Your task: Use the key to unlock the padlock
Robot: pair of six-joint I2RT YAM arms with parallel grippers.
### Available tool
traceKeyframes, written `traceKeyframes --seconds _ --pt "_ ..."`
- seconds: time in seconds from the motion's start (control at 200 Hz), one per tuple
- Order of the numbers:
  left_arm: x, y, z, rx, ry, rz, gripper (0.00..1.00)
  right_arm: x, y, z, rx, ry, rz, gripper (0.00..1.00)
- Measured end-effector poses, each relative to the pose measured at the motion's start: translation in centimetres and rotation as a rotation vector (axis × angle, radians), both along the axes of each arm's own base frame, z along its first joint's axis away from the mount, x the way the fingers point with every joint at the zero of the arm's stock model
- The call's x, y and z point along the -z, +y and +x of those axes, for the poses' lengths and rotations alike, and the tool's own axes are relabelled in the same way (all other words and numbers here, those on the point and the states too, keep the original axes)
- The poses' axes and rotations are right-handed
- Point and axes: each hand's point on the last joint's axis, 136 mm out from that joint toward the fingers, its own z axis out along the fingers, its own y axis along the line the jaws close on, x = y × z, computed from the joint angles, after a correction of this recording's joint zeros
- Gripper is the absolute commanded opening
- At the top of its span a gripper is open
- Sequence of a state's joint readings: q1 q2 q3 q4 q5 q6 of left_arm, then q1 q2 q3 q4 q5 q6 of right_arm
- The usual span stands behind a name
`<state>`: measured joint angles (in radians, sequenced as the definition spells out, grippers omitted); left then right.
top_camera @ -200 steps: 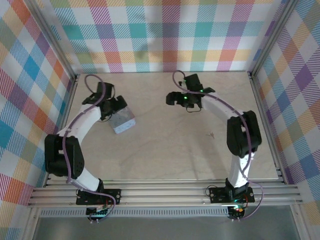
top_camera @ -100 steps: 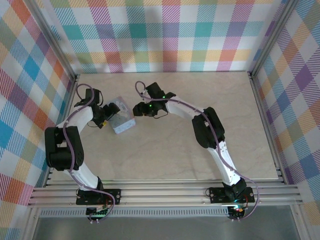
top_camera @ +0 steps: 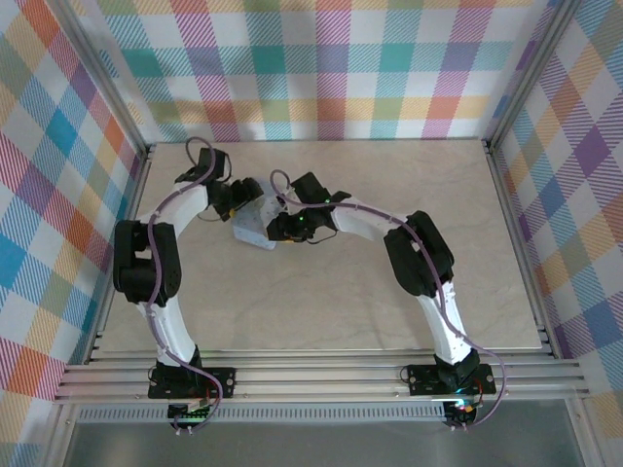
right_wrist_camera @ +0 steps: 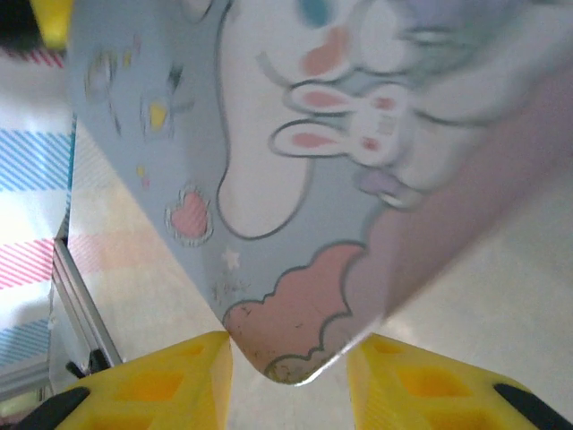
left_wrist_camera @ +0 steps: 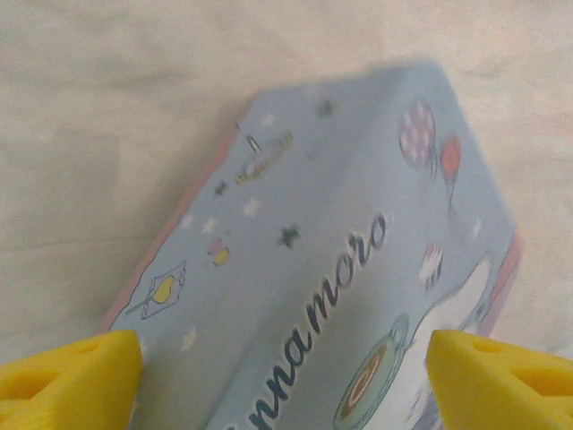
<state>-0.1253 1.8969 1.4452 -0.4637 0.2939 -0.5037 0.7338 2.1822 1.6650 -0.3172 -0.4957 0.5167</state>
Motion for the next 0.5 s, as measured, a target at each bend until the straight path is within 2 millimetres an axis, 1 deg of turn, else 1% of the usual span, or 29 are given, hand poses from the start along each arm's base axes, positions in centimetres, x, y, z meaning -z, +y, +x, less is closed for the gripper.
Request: traceKeyframes --seconds 0.07,0.12,0.19,0.225,0.315,0.375,0.44,0.5 --pt "-1.0 -1.3 0.5 0.026 -0.026 -0.008 0.86 -0.4 0.0 -1.4 -0.016 -0.006 -0.002 0.45" --pt "-1.5 -1.7 0.6 0.034 -0.034 -0.007 0.86 -1.1 -0.1 -1.9 -0.018 -0.021 0.003 0.47" --pt "-1.5 -2.0 0.4 0.039 -0.029 0.001 0.87 -2.8 -0.3 -2.4 -0.015 -0.059 0.008 0.49" --pt "-1.4 -2.0 0.2 0.038 -0.019 0.007 0.87 -4.1 -0.4 -2.4 -0.007 -0.089 0.01 0.5" --pt "-1.2 -1.0 -0.4 0.016 -0.006 0.026 0.87 -7.4 -1.2 -1.8 0.026 -0.171 0.018 0.52" --pt "-1.2 0.0 -1.2 -0.008 0.007 0.037 0.87 -9.1 -2.2 -1.3 0.055 -0.217 0.009 0.54" --pt "-1.3 1.0 -2.2 -0.038 0.018 0.04 0.87 -10.4 -2.9 -0.4 0.087 -0.248 -0.005 0.59" --pt "-1.4 2.0 -3.1 -0.071 0.03 0.039 0.87 -11.1 -3.7 0.9 0.118 -0.267 -0.022 0.68"
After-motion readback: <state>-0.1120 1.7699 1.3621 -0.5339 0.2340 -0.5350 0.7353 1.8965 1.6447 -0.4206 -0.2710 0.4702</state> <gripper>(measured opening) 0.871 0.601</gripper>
